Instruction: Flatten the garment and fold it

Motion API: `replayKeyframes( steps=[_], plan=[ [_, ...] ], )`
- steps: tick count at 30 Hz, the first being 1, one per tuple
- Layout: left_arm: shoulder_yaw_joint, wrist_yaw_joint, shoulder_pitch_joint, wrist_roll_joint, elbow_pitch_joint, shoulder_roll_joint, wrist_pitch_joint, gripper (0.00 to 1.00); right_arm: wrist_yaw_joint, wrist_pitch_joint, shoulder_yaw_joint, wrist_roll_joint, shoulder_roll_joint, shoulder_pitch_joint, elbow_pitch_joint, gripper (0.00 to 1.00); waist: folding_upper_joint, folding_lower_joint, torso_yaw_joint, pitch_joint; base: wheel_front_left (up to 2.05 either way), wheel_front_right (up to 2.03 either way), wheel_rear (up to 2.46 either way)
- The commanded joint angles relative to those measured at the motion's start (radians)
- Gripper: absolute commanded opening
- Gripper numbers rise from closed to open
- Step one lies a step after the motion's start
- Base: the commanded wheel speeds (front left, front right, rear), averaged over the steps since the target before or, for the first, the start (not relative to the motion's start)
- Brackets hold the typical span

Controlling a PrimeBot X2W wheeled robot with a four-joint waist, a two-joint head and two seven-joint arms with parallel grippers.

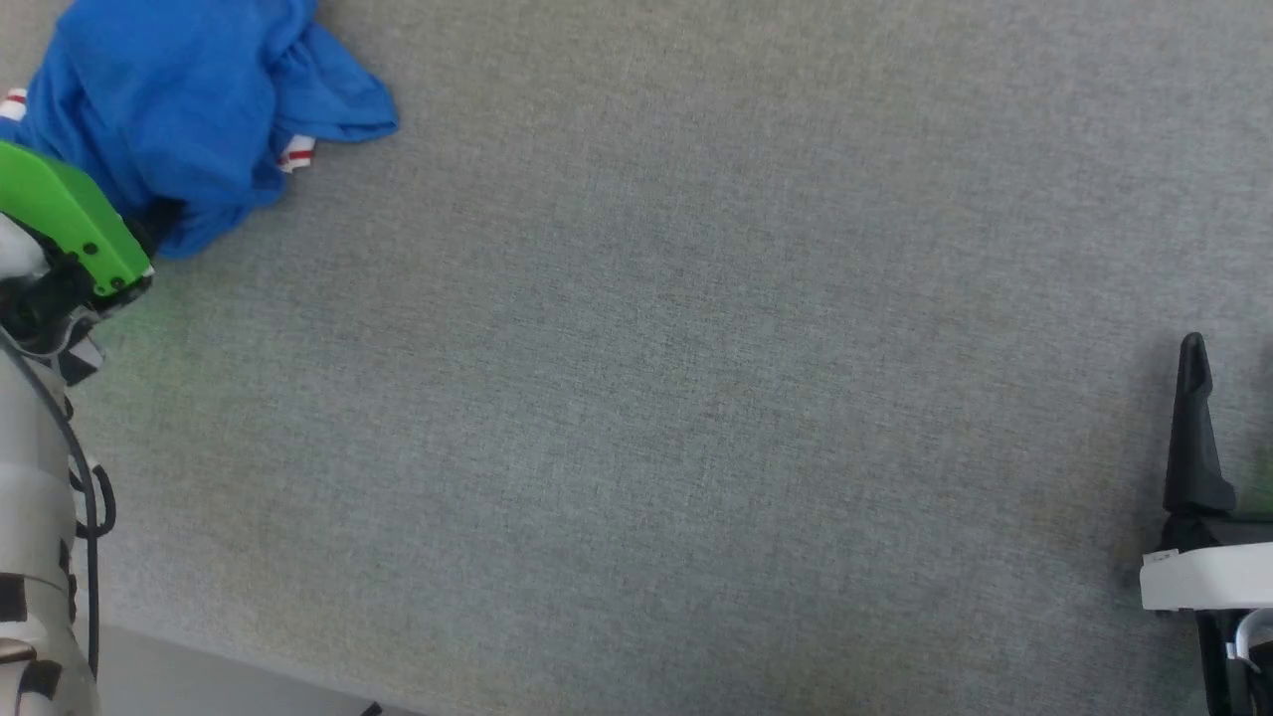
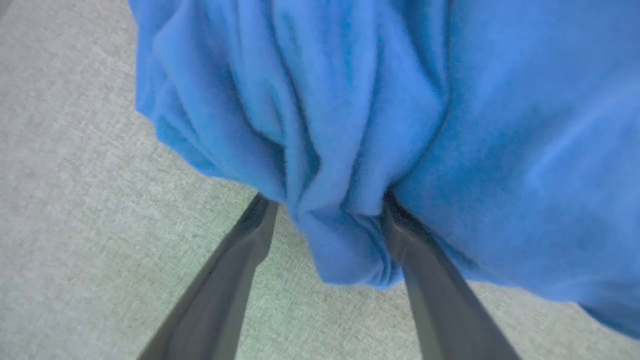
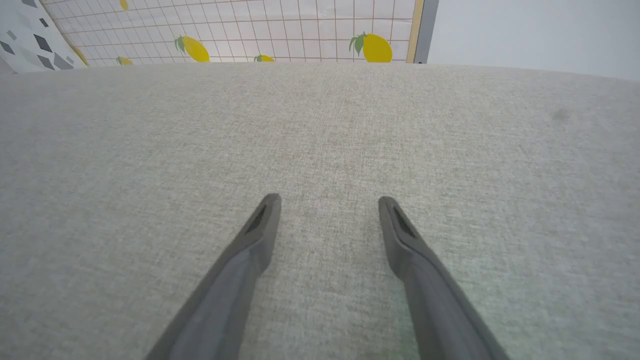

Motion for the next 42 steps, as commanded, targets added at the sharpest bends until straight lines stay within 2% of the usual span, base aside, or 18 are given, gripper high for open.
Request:
replayKeyframes(
  steps=[1, 3, 4, 5, 6, 9, 13, 20, 23, 26, 34, 42],
  plan=[
    [-0.012, -0.007, -0.006, -0.013, 0.017, -0.018, -0.008, 1.00, -0.001, 0.006, 0.003, -0.005, 0.000, -0.004, -0.009, 1.00, 0.0000, -0.0002, 0.006, 0.019, 0.00, 0.00, 0.00],
    [-0.020, -0.012, -0.007, -0.019, 0.036, -0.024, -0.020, 1.00, -0.001, 0.011, 0.007, -0.007, 0.000, -0.005, -0.011, 1.00, 0.0000, -0.0002, 0.011, 0.019, 0.00, 0.00, 0.00],
    [-0.023, -0.014, -0.010, -0.023, 0.041, -0.024, -0.035, 0.47, -0.001, 0.013, 0.009, -0.007, 0.000, -0.006, -0.011, 1.00, 0.0000, -0.0002, 0.013, 0.017, 0.00, 0.00, 0.00],
    [-0.025, -0.016, -0.014, -0.024, 0.039, -0.021, -0.061, 0.16, -0.001, 0.014, 0.010, -0.007, 0.000, -0.007, -0.010, 1.00, 0.0000, -0.0002, 0.014, 0.014, 0.00, 0.00, 0.00],
    [-0.026, -0.018, -0.019, -0.031, 0.033, -0.020, -0.099, 0.00, -0.001, 0.013, 0.013, -0.006, 0.000, -0.007, -0.008, 1.00, 0.0000, -0.0002, 0.017, 0.009, 0.00, 0.00, 0.00],
    [-0.053, -0.020, -0.033, -0.035, -0.003, -0.007, -0.209, 0.00, -0.001, 0.005, 0.022, -0.007, 0.000, -0.007, -0.001, 1.00, 0.0000, -0.0002, 0.025, -0.014, 0.00, 0.00, 0.00],
    [-0.117, -0.021, -0.061, -0.023, -0.064, 0.043, -0.364, 0.00, -0.001, -0.008, 0.038, -0.003, 0.000, -0.016, 0.025, 1.00, 0.0000, -0.0002, 0.029, -0.062, 0.00, 0.00, 0.00],
    [-0.251, -0.021, -0.166, 0.094, -0.161, 0.146, -0.630, 0.00, -0.001, -0.054, 0.077, 0.036, 0.000, -0.018, 0.120, 1.00, 0.0000, -0.0002, 0.007, -0.197, 0.00, 0.00, 0.00],
    [-0.333, -0.021, -0.228, 0.153, -0.223, 0.171, -0.689, 0.00, -0.001, -0.081, 0.100, 0.062, 0.000, -0.018, 0.170, 1.00, 0.0000, -0.0002, -0.015, -0.259, 0.00, 0.00, 0.00],
    [-0.424, -0.021, -0.287, 0.174, -0.301, 0.176, -0.701, 0.00, -0.001, -0.108, 0.118, 0.091, 0.000, -0.017, 0.222, 1.00, 0.0000, -0.0002, -0.044, -0.324, 0.00, 0.00, 0.00],
    [-0.608, -0.021, -0.326, 0.090, -0.455, 0.109, -0.621, 0.00, -0.001, -0.150, 0.143, 0.137, 0.000, -0.021, 0.309, 1.00, 0.0000, -0.0002, -0.121, -0.421, 0.00, 0.00, 0.00],
    [-0.801, -0.021, -0.137, 0.073, -0.457, -0.026, -0.577, 0.00, -0.001, -0.161, 0.142, 0.157, 0.000, -0.001, 0.339, 1.00, 0.0000, -0.0002, -0.180, -0.452, 0.00, 0.00, 0.00]
  ],
)
